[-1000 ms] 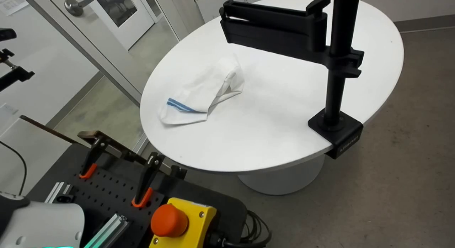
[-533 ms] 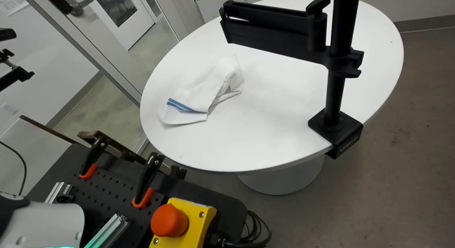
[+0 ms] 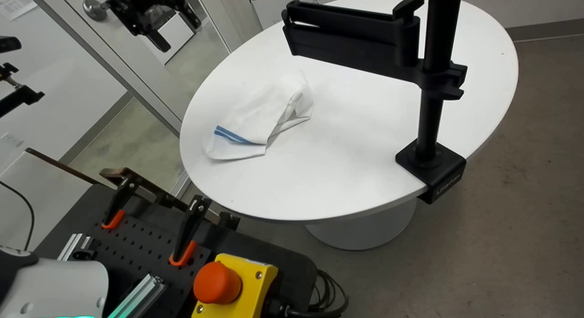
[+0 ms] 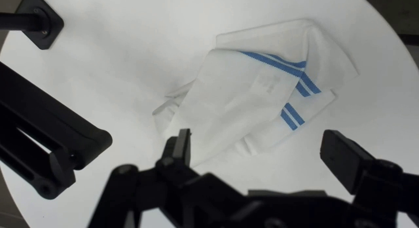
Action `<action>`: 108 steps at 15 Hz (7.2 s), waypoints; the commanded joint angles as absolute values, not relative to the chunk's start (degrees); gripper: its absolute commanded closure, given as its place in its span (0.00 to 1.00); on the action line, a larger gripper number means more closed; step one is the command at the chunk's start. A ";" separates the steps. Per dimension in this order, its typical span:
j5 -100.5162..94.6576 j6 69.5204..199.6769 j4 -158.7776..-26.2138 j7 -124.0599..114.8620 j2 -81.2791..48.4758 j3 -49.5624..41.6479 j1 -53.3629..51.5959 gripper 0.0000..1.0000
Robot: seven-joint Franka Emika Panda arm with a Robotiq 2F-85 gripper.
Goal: Put the towel on the black rod
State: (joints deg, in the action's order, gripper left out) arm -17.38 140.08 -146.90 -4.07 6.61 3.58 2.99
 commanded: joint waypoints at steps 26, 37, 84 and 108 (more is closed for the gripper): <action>-24.50 151.46 -131.29 -22.95 -21.22 -7.46 -7.90 0.00; -23.80 156.37 -128.51 -28.66 -29.85 -12.26 -12.21 0.00; -24.63 153.68 -133.93 -25.47 -14.74 -17.27 -17.48 0.98; -38.09 147.37 -146.28 -28.48 25.26 -1.70 17.23 0.98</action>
State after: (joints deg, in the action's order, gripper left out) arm -37.72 149.10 -146.42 -28.20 23.82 -3.01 13.54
